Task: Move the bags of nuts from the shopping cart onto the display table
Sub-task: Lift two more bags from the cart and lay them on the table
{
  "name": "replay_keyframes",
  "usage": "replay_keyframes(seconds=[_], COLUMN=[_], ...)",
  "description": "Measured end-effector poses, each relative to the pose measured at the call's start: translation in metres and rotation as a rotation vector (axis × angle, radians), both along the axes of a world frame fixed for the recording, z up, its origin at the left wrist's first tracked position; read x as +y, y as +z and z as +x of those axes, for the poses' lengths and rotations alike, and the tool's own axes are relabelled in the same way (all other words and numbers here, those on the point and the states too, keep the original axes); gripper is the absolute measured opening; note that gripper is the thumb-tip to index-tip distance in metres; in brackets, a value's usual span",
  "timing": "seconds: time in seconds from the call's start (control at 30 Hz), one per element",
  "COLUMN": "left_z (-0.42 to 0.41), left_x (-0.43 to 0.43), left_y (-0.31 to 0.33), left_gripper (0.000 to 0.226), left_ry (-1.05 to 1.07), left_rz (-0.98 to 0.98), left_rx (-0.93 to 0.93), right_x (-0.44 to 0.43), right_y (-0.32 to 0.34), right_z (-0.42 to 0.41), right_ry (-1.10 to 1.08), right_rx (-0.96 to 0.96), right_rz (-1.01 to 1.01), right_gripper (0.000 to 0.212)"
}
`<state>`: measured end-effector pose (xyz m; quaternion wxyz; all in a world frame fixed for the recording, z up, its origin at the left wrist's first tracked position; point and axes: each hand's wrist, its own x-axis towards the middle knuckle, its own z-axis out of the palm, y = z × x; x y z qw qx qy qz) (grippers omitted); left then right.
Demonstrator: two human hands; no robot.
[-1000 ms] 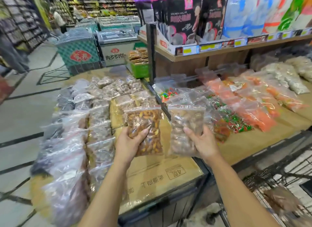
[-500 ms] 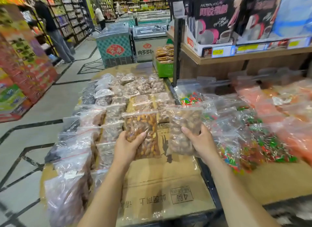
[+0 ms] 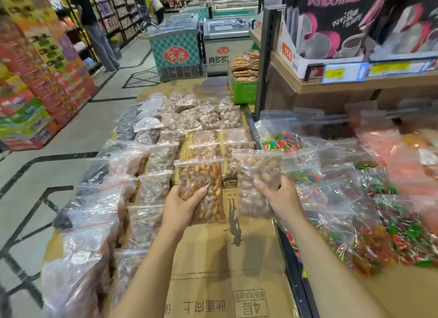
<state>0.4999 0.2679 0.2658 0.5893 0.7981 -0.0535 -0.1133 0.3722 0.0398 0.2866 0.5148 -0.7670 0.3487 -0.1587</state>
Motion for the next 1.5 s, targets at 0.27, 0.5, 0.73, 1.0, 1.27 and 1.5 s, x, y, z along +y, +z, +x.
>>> replay_keyframes(seconds=[0.27, 0.5, 0.73, 1.0, 1.27, 1.5], left_z=[0.044, 0.072, 0.090, 0.097, 0.099, 0.082], left_x=[-0.019, -0.035, -0.043, -0.041, -0.037, -0.040], left_y=[-0.026, -0.046, -0.062, -0.080, -0.089, -0.055], left_gripper=[0.043, 0.038, 0.033, 0.032, 0.065, 0.079], left_ry=[-0.048, -0.065, -0.087, -0.094, -0.076, -0.064], left_rz=[0.065, 0.128, 0.160, 0.214, 0.237, 0.290], left_rx=[0.048, 0.077, 0.131, 0.111, 0.151, 0.123], right_x=[-0.013, -0.027, -0.029, -0.029, -0.030, -0.024], right_y=[-0.032, -0.068, -0.075, -0.087, -0.087, -0.060], right_z=[0.043, 0.070, 0.096, 0.102, 0.100, 0.100], right_ry=[-0.023, -0.038, -0.005, -0.033, -0.020, -0.017], right_rx=[0.051, 0.084, 0.180, 0.245, 0.310, 0.317], right_rz=[0.075, 0.098, 0.153, 0.115, 0.070, -0.016], right_gripper=[0.113, 0.148, 0.105, 0.091, 0.078, 0.104])
